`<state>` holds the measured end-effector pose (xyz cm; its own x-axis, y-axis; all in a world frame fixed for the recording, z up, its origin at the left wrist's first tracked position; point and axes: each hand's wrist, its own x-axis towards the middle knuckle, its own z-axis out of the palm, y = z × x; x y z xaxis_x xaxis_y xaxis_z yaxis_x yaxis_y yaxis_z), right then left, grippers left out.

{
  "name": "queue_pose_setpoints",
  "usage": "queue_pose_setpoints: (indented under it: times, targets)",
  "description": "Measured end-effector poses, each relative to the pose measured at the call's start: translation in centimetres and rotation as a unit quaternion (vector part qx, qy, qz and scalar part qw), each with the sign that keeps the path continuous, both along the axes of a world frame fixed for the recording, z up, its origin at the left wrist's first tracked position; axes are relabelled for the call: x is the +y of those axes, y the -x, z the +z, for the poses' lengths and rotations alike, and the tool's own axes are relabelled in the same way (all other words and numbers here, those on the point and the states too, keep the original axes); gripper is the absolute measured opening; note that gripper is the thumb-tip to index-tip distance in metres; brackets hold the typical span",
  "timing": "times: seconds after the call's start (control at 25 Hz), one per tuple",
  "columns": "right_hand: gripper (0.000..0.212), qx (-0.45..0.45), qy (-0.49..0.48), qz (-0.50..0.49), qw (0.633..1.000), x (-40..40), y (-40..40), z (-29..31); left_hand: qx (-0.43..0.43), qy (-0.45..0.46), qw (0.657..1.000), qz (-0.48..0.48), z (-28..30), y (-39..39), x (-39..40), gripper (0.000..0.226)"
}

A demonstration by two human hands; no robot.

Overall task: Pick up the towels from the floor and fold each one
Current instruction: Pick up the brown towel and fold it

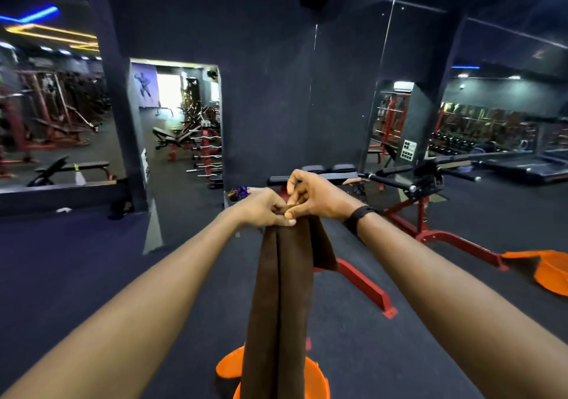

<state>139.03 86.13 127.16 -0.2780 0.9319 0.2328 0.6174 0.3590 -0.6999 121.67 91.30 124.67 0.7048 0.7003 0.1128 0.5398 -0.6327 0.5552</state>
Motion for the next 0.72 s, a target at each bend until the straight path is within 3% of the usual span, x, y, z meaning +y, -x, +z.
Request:
queue_pose_setpoints:
  times: [0.24,0.32,0.52,0.64,0.72]
  targets:
    - [0.02,-0.074,-0.002,-0.029,0.997,4.8,-3.0,-0.9,-0.125,0.006,0.991,0.041,2.1,1.8,5.2,0.015]
    - [0.015,-0.051,0.002,-0.041,0.998,6.3,-3.1,-0.7,-0.139,0.037,0.988,0.052,2.6,3.1,5.9,0.018]
    - [0.011,-0.103,-0.049,-0.06,0.992,10.4,-2.5,1.2,-0.195,0.021,0.97,0.143,2.1,6.8,7.2,0.026]
    - [0.031,-0.006,-0.122,-0.006,0.992,11.0,0.4,3.7,-0.208,0.008,0.96,0.187,1.8,6.7,7.3,0.021]
    - [0.043,0.014,-0.13,0.06,0.99,11.1,2.5,5.2,-0.194,-0.004,0.968,0.16,2.3,5.3,7.2,0.015]
